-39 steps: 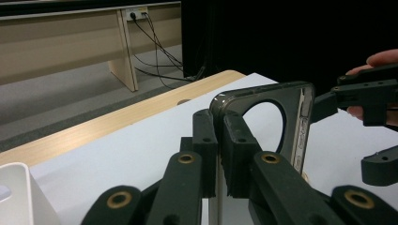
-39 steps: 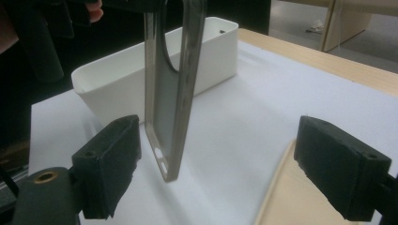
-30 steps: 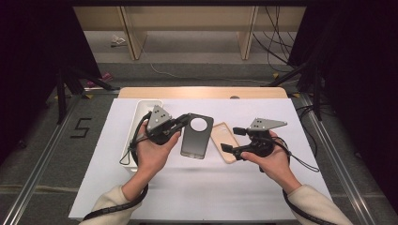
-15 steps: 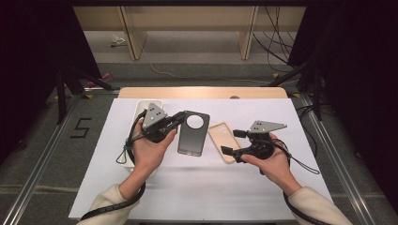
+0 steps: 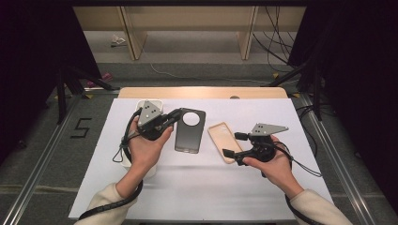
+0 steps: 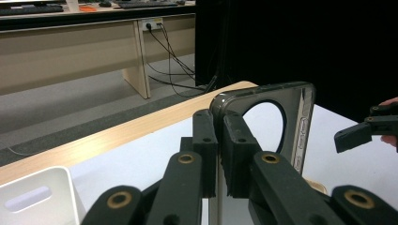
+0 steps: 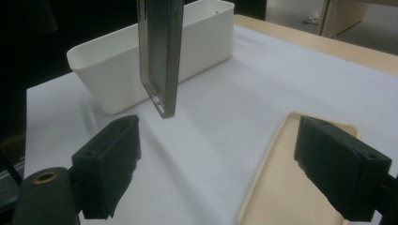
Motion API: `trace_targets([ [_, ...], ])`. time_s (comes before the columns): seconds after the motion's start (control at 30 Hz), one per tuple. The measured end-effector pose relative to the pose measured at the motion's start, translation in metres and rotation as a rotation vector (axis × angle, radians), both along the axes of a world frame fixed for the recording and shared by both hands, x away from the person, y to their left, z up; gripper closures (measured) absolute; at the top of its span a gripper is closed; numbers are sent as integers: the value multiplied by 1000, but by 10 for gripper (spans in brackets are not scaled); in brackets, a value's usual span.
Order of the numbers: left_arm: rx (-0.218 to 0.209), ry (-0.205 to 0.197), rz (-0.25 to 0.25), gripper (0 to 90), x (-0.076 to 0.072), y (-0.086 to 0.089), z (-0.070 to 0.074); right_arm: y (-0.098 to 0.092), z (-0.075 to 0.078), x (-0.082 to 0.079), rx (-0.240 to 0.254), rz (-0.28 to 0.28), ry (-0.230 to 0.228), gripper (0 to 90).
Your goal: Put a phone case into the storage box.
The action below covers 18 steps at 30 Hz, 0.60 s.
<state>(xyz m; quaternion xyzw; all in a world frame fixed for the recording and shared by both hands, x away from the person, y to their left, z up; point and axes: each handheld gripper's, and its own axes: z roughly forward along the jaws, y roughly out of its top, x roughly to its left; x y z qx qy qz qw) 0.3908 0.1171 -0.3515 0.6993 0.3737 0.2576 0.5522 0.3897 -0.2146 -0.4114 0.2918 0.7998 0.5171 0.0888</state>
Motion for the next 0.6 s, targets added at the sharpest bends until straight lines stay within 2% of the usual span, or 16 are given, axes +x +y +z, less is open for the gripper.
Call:
trace_targets([
  [0.37, 5, -12, 9, 843, 3, 7, 4, -4, -3, -4, -4, -5, 8, 159],
  [0.6, -14, -31, 25, 844, 7, 19, 11, -8, -6, -6, -5, -11, 16, 159],
])
